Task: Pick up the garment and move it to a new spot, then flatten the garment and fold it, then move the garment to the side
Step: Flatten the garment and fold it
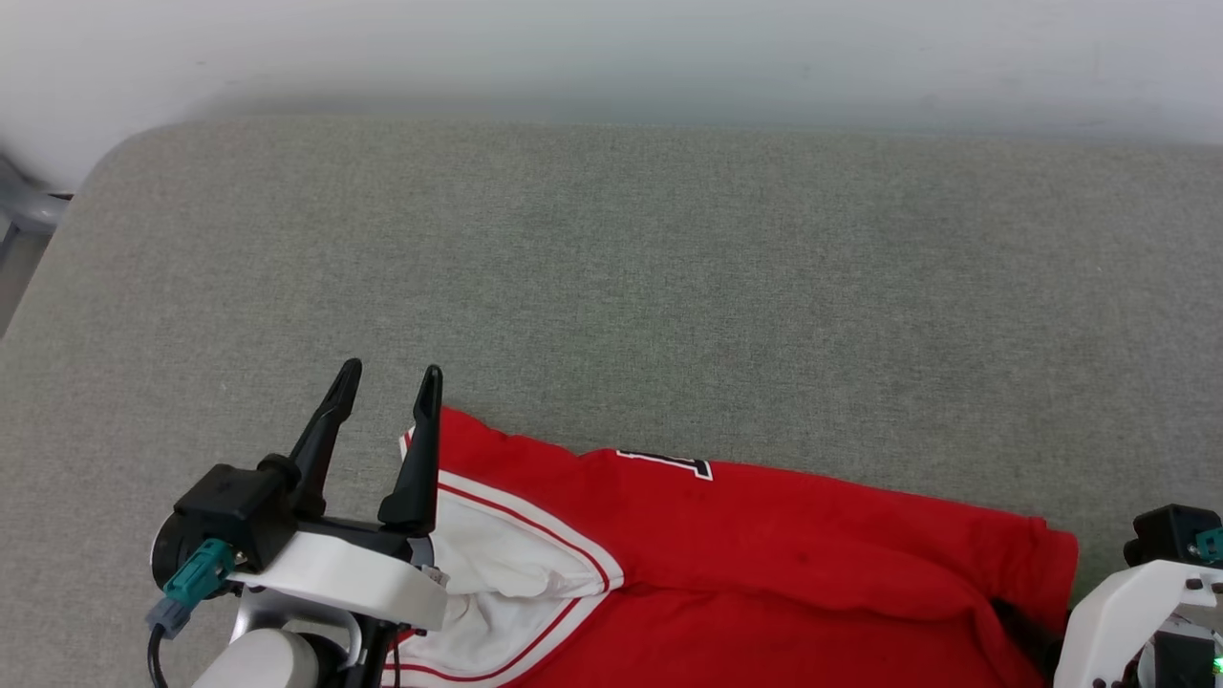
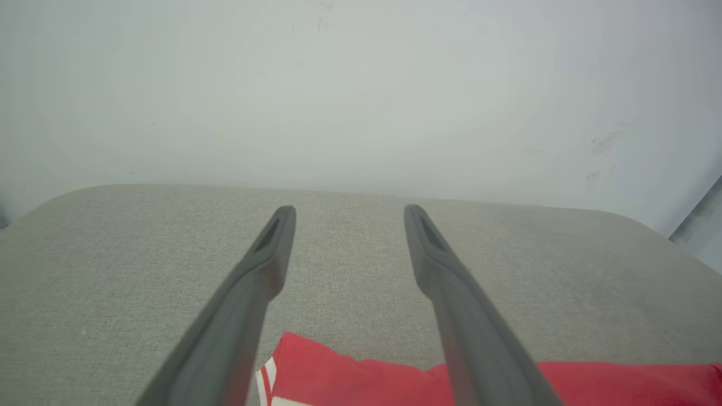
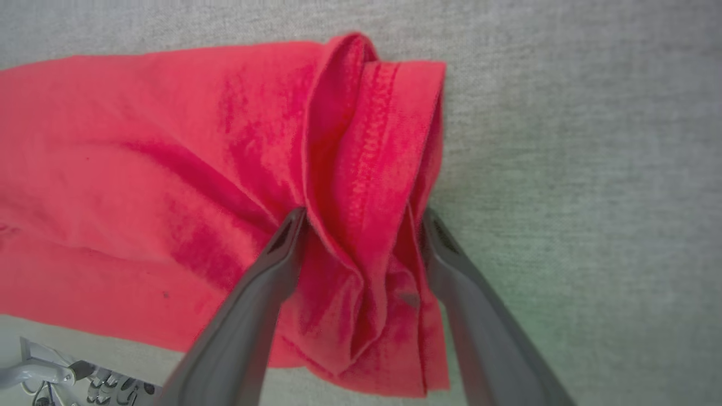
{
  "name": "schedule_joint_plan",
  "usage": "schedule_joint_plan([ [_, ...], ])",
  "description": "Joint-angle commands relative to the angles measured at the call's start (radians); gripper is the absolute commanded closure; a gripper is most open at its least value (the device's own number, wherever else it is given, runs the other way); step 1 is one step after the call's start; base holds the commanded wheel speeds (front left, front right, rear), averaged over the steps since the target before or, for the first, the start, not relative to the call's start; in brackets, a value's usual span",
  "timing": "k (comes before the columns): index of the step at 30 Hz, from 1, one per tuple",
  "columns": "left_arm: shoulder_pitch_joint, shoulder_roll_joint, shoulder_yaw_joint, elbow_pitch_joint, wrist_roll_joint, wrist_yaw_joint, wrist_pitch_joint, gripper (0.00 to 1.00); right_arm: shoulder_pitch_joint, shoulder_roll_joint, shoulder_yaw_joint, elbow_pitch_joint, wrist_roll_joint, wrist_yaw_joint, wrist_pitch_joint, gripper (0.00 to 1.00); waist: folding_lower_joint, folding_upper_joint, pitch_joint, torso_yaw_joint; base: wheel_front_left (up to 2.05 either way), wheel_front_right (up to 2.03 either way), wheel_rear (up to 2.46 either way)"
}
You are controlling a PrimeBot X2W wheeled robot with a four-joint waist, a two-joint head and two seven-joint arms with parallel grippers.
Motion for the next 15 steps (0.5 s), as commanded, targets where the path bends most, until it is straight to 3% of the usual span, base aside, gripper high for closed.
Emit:
schedule_joint_plan([
  [1,-0.009,-0.002,-0.003,-0.003,0.008,0.004,-0.005,0.00,0.001,0.013,0.018,0.033,0.013,-0.001,0.016,0.00,-0.0001,0.0000,0.007,0.007,0.00,0.00,0.00],
  [2,-0.010,-0.002,-0.004,-0.003,0.012,0.004,-0.005,0.00,0.001,0.018,0.024,0.046,0.027,0.000,0.021,0.51,-0.0001,0.0000,0.008,0.008,0.00,0.00,0.00],
  [3,-0.011,-0.002,-0.003,-0.003,0.012,0.004,-0.006,0.00,-0.002,0.020,0.029,0.055,0.031,0.000,0.020,0.80,-0.0001,0.0000,0.007,0.007,0.00,0.00,0.00],
  [4,-0.010,-0.003,-0.003,-0.003,0.015,0.004,-0.007,0.00,-0.005,0.019,0.033,0.064,0.036,0.000,0.021,1.00,-0.0001,0.0000,0.005,0.006,0.00,0.00,0.00],
  [15,0.036,0.014,-0.002,0.023,0.026,0.016,-0.004,0.00,-0.082,-0.065,0.010,0.072,0.075,-0.001,-0.017,1.00,-0.0001,0.0000,-0.077,-0.039,0.00,0.00,0.00],
])
